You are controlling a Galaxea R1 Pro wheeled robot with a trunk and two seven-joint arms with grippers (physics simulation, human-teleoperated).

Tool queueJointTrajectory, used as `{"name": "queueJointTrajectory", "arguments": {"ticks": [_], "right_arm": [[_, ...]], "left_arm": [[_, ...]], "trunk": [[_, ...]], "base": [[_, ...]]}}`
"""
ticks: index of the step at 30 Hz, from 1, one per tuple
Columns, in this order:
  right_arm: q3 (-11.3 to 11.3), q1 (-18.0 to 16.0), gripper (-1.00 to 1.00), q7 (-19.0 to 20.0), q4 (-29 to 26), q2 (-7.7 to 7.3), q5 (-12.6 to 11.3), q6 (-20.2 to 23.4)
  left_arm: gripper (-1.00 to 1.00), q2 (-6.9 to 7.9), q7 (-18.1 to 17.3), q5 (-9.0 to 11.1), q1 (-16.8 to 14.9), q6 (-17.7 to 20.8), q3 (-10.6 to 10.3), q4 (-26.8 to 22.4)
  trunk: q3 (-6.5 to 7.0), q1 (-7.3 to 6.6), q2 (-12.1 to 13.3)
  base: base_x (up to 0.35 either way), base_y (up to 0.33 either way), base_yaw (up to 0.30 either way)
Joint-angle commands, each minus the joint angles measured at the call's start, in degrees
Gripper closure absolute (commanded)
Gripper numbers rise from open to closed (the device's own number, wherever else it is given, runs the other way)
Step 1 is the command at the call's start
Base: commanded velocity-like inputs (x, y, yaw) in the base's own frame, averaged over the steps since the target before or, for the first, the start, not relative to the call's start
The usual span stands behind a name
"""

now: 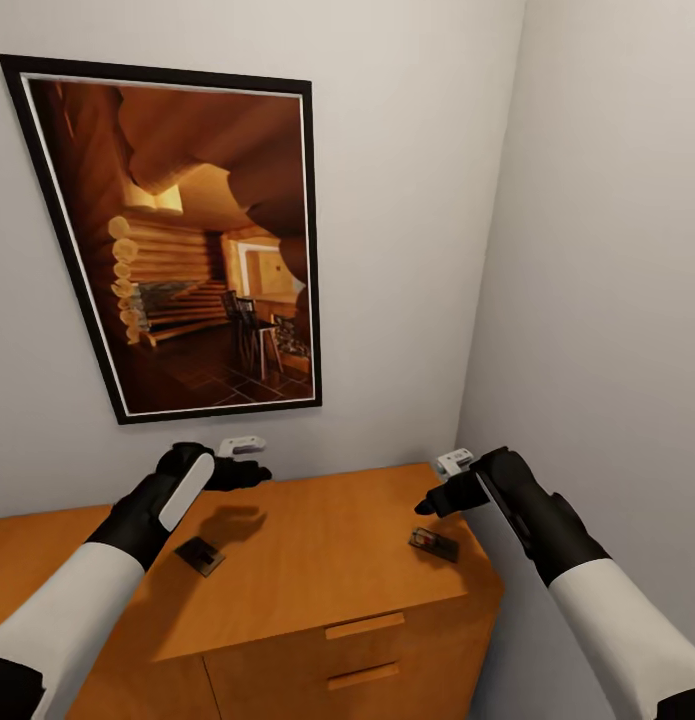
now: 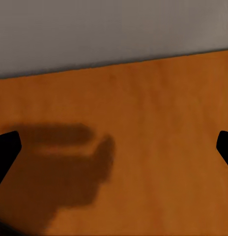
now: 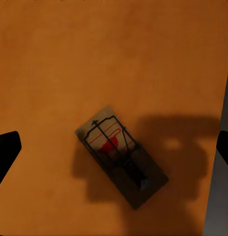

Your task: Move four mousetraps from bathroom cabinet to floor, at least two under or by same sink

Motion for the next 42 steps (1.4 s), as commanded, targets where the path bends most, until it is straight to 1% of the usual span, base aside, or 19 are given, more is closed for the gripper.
{"name": "queueJointTrajectory", "arguments": {"ticks": [1,6,22,31,34,42], "right_arm": [[0.1,-0.1,-1.00,0.5,-0.1,-0.04,0.6,0.1],[0.1,-0.1,-1.00,0.3,-0.1,0.23,0.6,0.1],[0.0,-0.1,-1.00,0.0,0.0,0.46,0.4,0.1],[-0.1,-0.1,-1.00,-0.1,0.0,0.48,0.4,0.1],[-0.2,-0.1,-1.00,-0.1,0.0,0.49,0.4,0.1],[-1.3,-0.1,-1.00,-0.1,0.1,0.54,0.3,0.1]], "left_arm": [[-1.00,-0.04,0.6,0.6,-0.1,0.0,-0.3,0.2],[-1.00,-0.57,0.6,0.5,-0.1,-0.3,-0.5,1.1],[-1.00,-0.68,0.4,0.4,-0.1,-0.3,-0.6,1.3],[-1.00,-0.73,-2.0,0.3,-0.1,-0.4,-0.6,1.3],[-1.00,-0.76,-2.2,0.3,-0.1,-0.4,-0.7,1.3],[-1.00,-0.77,-2.3,0.2,-0.1,-0.5,-0.8,1.3]], "trunk": [[-0.11,0.02,-0.1],[-0.11,0.02,-0.1],[-0.11,0.02,-0.1],[-0.11,0.02,-0.1],[-0.11,0.02,-0.1],[-0.11,0.02,-0.1]], "base": [[0.001,-0.004,0.000],[0.000,-0.001,0.000],[0.000,0.000,0.000],[0.000,0.000,0.000],[0.000,0.000,0.000],[0.000,0.000,0.000]]}}
